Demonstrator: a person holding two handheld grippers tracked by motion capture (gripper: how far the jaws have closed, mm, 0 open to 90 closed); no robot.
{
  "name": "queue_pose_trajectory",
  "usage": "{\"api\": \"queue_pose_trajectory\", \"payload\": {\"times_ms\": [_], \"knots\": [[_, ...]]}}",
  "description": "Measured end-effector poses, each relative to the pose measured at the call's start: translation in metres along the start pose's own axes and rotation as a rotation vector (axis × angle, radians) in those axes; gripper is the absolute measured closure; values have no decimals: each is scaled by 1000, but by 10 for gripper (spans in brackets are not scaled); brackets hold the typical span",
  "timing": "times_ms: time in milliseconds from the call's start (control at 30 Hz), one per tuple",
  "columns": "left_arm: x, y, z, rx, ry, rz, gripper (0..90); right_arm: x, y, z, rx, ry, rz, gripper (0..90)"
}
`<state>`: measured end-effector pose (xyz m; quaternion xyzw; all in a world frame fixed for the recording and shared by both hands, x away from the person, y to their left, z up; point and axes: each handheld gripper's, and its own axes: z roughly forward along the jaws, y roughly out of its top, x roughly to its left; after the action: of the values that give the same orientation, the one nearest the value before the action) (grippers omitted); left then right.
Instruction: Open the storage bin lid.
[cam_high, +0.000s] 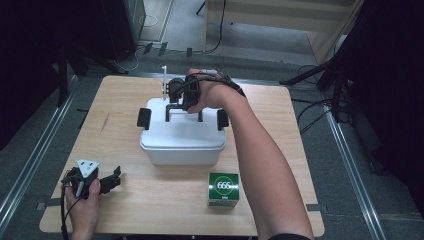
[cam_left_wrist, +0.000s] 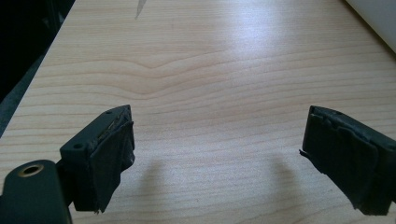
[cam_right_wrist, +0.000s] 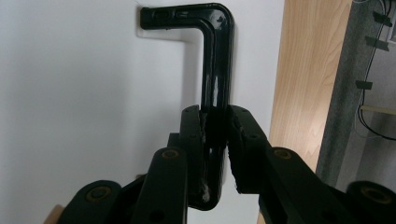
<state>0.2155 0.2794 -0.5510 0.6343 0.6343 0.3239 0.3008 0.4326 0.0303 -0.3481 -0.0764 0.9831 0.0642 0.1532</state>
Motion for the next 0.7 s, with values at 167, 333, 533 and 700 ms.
{"api": "queue_pose_trajectory", "payload": {"times_ms": [167,333,533,700], "knots": [[0,0,0,0,2,0,94,2,0,-8,-11,12,-1,770],[-1,0,0,3,3,3,95,6,0,-18,-23,43,-10,781],[-1,0,0,4,4,4,95,10,1,-13,24,114,-25,786],[-1,0,0,1,4,1,95,11,4,-9,26,132,-21,805]]}}
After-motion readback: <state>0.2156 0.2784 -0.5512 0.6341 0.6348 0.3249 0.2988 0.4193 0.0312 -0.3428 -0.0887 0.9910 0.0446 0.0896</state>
